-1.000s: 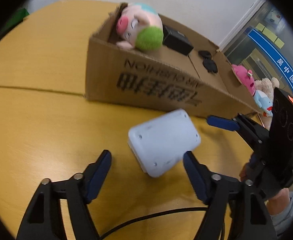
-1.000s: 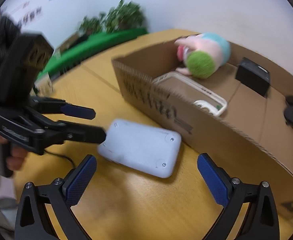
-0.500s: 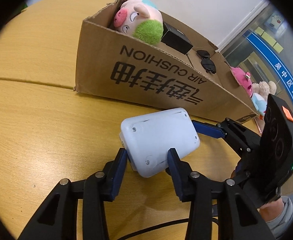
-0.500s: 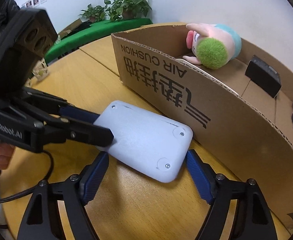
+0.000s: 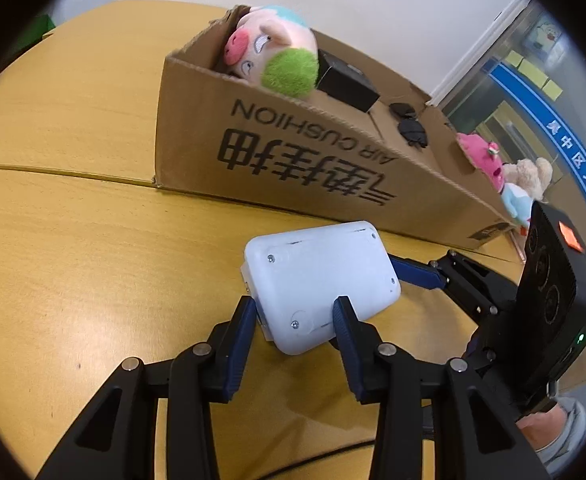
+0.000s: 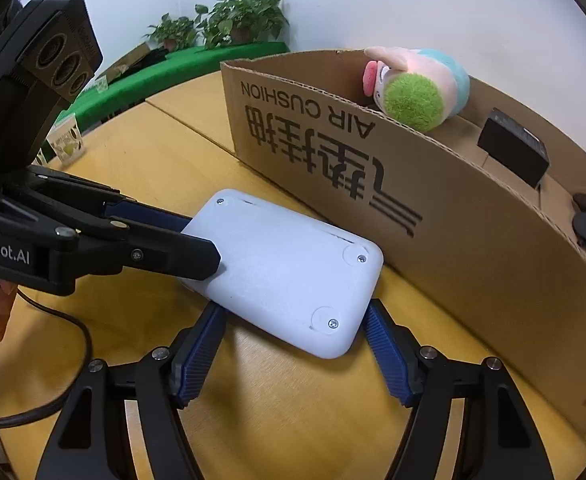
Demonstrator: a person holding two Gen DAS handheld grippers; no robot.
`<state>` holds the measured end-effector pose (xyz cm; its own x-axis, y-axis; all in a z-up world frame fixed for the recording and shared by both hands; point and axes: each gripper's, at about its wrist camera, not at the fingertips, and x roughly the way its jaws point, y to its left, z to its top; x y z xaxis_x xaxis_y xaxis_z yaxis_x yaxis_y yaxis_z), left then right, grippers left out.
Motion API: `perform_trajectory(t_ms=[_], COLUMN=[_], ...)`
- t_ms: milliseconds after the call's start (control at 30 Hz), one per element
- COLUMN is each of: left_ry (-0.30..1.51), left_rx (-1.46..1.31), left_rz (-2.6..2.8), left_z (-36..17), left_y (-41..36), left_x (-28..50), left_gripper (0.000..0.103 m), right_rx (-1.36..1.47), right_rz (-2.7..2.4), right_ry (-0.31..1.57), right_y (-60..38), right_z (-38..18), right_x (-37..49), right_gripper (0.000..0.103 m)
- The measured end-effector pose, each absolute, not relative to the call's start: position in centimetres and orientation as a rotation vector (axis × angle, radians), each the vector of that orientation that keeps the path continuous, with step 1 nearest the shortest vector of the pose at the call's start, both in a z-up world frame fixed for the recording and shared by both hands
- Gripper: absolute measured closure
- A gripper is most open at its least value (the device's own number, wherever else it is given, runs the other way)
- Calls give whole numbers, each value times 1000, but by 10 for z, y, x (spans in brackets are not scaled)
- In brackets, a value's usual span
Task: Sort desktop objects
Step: 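Grasp the white device with the left gripper and lift it, then carry the white device into the box and open the left gripper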
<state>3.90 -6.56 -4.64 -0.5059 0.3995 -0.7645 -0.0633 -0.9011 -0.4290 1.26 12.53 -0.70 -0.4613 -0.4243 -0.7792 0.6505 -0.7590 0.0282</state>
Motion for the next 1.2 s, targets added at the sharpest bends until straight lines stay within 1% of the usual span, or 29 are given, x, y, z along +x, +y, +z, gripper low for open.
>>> perform_trajectory(t_ms=[100, 133, 233, 267, 300, 400, 500, 733, 933, 1033, 1200], left_ry=[-452, -446, -400, -374, -364, -346, -348, -310, -264, -251, -312], left_rx=[-1336, -1317, -1236, -1216, -1206, -1163, -1121, -1063, -1030, -1086, -1250], left_rz=[2525, 2539, 2569, 2563, 2547, 2504, 2485, 2477, 2489, 2472, 2397], left_z=[-24, -16, 13, 22, 26, 38, 46, 66, 88, 81, 44], left_y=[-60, -59, -51, -45, -41, -22, -5, 21, 23, 21, 18], left_x=[47, 48, 46, 43, 39, 25, 4, -39, -96, -131, -184], left_gripper=[65, 65, 68, 69, 69, 74, 75, 75, 75, 75, 75], right_rx=[1029, 1014, 936, 904, 876, 786, 732, 747, 801, 854, 1023], right_rz=[-2258, -2267, -2320, -2350, -2385, -2476, -2545, -2634, -2641, -2620, -2557], right_ry=[321, 304, 274, 271, 256, 196, 239, 127, 41, -13, -120], right_y=[132, 135, 143, 147, 152, 175, 191, 230, 252, 258, 266], right_z=[7, 13, 42, 54, 64, 99, 120, 133, 143, 143, 123], right_x=[28, 32, 45, 46, 47, 42, 34, 1, -56, -91, -151], right_gripper=[36, 40, 42, 46, 48, 49, 49, 49, 49, 49, 49])
